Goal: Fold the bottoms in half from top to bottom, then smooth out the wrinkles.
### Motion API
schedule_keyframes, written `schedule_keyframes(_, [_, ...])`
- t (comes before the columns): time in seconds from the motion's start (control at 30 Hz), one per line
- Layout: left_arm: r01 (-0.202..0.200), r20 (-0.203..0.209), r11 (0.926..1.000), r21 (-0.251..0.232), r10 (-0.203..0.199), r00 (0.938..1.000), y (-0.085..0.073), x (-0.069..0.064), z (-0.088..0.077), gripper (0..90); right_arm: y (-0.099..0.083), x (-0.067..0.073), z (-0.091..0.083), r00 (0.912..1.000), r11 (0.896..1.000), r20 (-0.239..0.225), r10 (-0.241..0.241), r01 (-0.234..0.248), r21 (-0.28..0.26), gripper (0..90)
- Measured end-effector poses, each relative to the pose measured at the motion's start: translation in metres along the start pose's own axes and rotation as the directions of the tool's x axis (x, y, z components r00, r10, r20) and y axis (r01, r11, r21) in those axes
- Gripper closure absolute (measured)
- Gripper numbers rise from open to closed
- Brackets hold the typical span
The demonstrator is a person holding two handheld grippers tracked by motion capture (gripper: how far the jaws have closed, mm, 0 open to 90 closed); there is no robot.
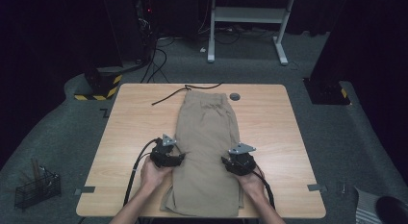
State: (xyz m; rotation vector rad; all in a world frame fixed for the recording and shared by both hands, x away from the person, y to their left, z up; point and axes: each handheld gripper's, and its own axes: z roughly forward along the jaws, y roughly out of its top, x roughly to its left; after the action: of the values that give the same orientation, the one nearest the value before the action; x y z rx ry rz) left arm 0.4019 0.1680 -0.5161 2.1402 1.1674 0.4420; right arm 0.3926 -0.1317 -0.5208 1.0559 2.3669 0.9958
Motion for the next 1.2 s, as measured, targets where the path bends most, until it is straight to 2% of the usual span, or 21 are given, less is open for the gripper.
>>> schedule_keyframes(0.23, [0.001, 0.007, 1.0000, 0.000, -0.001, 1.0000, -0.004, -0.006, -0.003, 37.1, -0.006, 0.003, -0.005, 1.0000, 1.000, -0.002, -0.007, 0.007, -0.005, 58.7])
schedule_keyframes(0.43, [-0.014, 0.015, 0.9999, 0.003, 0.014, 0.9998, -0.009, -0.013, -0.009, 37.3, -0.011, 0.006, -0.012, 0.9999, 1.000, -0.008, -0.010, 0.010, -0.003, 58.2])
schedule_keyframes(0.57, [0.001, 0.031, 0.9999, 0.015, -0.001, 0.9995, -0.010, -0.014, -0.011, 36.1, -0.012, 0.007, -0.016, 0.9996, 1.000, -0.028, -0.001, 0.001, 0.009, 54.5])
schedule_keyframes(0.63, [0.011, 0.043, 0.9999, 0.007, -0.011, 0.9990, -0.008, -0.013, -0.013, 34.2, -0.012, 0.007, -0.019, 0.9993, 1.000, -0.035, 0.010, -0.010, -0.004, 52.0])
schedule_keyframes(0.7, [0.023, 0.051, 0.9997, -0.010, -0.022, 0.9984, -0.005, -0.011, -0.015, 32.4, -0.011, 0.004, -0.025, 0.9989, 0.999, -0.030, 0.035, -0.036, -0.032, 49.6])
schedule_keyframes(0.83, [0.075, 0.073, 0.9958, -0.052, -0.072, 0.9947, 0.008, -0.001, -0.017, 27.3, -0.005, -0.006, -0.031, 0.9944, 0.992, -0.004, 0.106, -0.106, -0.073, 40.8])
schedule_keyframes(0.9, [0.097, 0.078, 0.9936, -0.058, -0.092, 0.9926, 0.013, 0.003, -0.015, 26.0, -0.001, -0.014, -0.030, 0.9907, 0.989, 0.021, 0.134, -0.132, -0.072, 35.5])
schedule_keyframes(0.97, [0.122, 0.085, 0.9906, -0.063, -0.117, 0.9896, 0.019, 0.006, -0.012, 25.2, 0.002, -0.022, -0.025, 0.9835, 0.982, 0.037, 0.177, -0.175, -0.067, 30.9])
schedule_keyframes(1.07, [0.134, 0.071, 0.9903, -0.038, -0.131, 0.9889, 0.026, 0.010, -0.001, 25.1, 0.007, -0.034, -0.017, 0.9718, 0.972, 0.050, 0.230, -0.228, -0.055, 28.1])
schedule_keyframes(1.2, [0.150, 0.044, 0.9886, -0.013, -0.149, 0.9878, 0.031, 0.014, 0.011, 25.0, 0.012, -0.042, -0.001, 0.9634, 0.967, 0.081, 0.255, -0.254, -0.023, 24.4])
